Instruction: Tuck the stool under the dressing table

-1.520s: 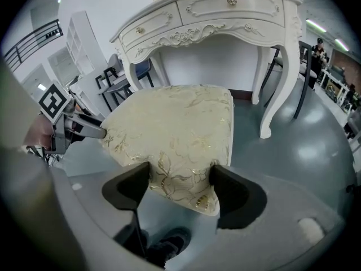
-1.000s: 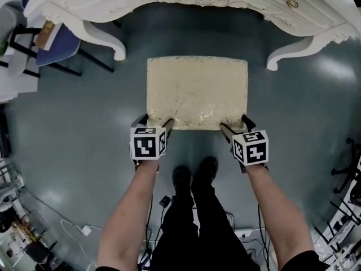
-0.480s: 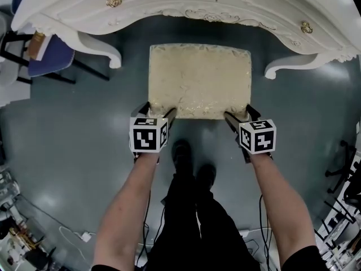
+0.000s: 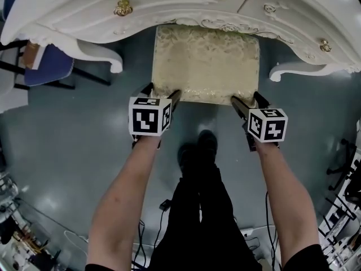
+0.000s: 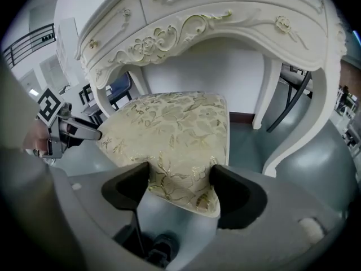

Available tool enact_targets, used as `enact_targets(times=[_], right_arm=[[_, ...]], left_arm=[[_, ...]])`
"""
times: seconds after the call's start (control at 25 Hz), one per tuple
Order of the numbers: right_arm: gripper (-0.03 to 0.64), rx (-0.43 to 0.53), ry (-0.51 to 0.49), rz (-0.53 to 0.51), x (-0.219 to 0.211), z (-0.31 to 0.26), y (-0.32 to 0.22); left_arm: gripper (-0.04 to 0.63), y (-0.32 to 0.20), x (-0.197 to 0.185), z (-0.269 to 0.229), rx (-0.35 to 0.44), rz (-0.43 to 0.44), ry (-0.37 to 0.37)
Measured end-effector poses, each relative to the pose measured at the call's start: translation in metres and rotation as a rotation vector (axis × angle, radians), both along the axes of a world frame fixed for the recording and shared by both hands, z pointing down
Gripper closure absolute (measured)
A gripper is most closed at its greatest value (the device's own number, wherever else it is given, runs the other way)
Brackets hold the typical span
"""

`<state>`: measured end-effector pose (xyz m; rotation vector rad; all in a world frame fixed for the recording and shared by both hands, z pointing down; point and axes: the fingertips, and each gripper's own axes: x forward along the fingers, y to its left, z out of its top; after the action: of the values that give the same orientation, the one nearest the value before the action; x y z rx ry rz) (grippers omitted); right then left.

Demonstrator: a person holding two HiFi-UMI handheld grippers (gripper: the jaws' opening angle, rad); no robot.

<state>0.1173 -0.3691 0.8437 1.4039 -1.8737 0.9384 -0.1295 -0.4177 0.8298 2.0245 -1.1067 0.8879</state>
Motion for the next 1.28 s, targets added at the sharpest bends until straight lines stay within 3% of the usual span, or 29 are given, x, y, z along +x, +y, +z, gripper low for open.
enact_targets(times=[0.24, 0.4, 0.56, 0.68, 0.88, 1.28], right_arm=[[0.244, 0.066, 0.000, -0.015, 0.004, -0.006, -0.037], [0.232, 0.099, -0.009, -0.002, 0.007, -0.012, -0.033], [0.314, 0.078, -0.016, 0.070, 0.016, -0.016, -0.017], [0.388, 0.027, -0.016, 0.063, 0.018, -0.010, -0.012], [0.376, 0.011, -0.026, 0.042, 0.012, -0.005, -0.033], [0.364, 0.140, -0.019, 0.012, 0.022, -0.006, -0.080]], left_arm=[[0.256, -0.012, 0.000, -0.008, 0.060, -0.050, 0.039], [0.282, -0.003, 0.001, -0.008, 0.075, -0.060, 0.043], [0.342, -0.007, -0.005, -0.001, 0.065, -0.061, -0.043], [0.342, -0.007, -0.003, 0.002, 0.053, -0.065, -0.074], [0.345, -0.032, -0.006, 0.000, 0.126, -0.073, -0.087], [0.345, -0.072, 0.001, -0.005, 0.158, -0.022, -0.047]])
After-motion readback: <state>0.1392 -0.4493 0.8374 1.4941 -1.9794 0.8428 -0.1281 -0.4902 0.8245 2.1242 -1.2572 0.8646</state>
